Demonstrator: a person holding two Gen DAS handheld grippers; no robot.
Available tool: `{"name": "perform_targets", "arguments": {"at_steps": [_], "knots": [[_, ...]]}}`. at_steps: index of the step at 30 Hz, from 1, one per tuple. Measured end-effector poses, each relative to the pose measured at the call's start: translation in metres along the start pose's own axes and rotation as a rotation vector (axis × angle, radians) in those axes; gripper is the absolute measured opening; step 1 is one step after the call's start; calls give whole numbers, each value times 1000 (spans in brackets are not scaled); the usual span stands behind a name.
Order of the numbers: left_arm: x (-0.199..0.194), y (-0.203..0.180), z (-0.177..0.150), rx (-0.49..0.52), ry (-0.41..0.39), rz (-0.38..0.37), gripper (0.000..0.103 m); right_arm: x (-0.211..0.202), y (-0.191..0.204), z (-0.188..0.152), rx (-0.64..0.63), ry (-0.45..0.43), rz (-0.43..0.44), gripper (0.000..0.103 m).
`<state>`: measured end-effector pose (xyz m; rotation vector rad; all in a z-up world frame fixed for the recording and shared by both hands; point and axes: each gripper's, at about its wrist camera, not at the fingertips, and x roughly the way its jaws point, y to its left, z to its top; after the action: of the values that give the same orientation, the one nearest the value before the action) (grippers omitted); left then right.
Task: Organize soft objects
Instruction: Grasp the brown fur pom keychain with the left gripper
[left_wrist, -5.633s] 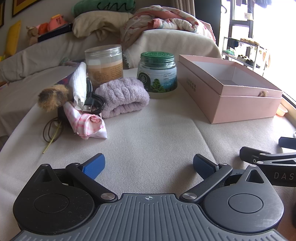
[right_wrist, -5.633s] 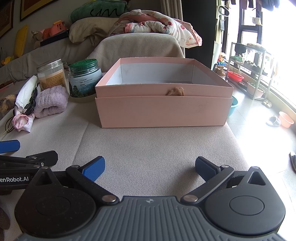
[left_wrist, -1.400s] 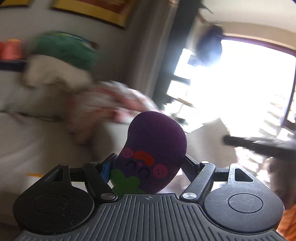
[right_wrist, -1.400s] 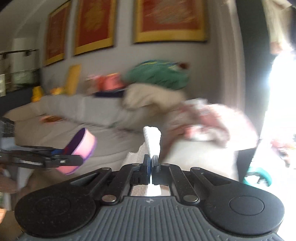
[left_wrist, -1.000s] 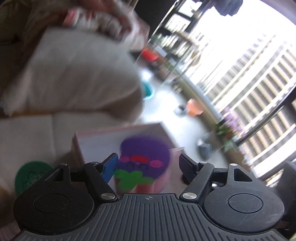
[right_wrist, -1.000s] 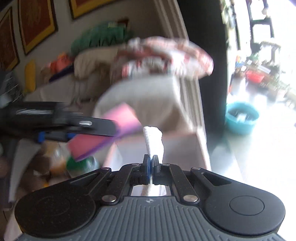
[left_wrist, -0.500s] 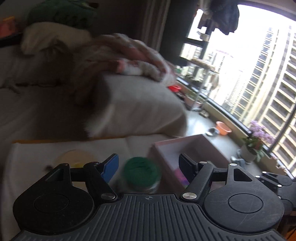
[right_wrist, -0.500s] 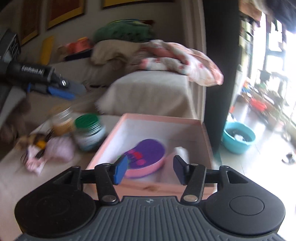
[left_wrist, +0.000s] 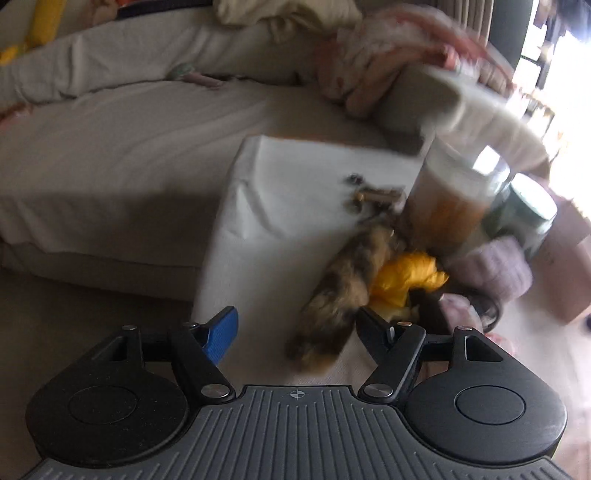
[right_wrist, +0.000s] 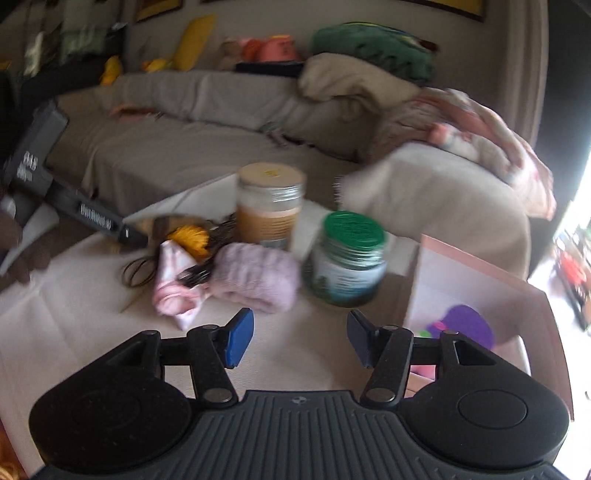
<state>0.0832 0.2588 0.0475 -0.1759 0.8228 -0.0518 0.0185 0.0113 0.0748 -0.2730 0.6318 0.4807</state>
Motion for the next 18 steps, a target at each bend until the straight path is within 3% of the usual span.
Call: {"name": "perform_targets", "arguments": {"at_steps": [2,4,9,10,12,13,18], "knots": [[-6,8,0,-22,-30,-111,75,6,8,2,-9,18,13,58],[-7,3,7,9,-58,-170,75,12,14,5,-2,34,23,58],[31,-21,38,54,-36,-187,75,22,22,11,33,63,47,58],[44,-24,42,67,-16,-187,70,24,25,12,33,68,42,58],[65,-32,47,100,42,-180,47,24,28,13,25,76,33,58],[74,-33,47,114,67,-176,28,23,29,13,19,77,29,58],[67,-26,40,131,72,-159,23,22,27,16,-5,81,-5,58]]}}
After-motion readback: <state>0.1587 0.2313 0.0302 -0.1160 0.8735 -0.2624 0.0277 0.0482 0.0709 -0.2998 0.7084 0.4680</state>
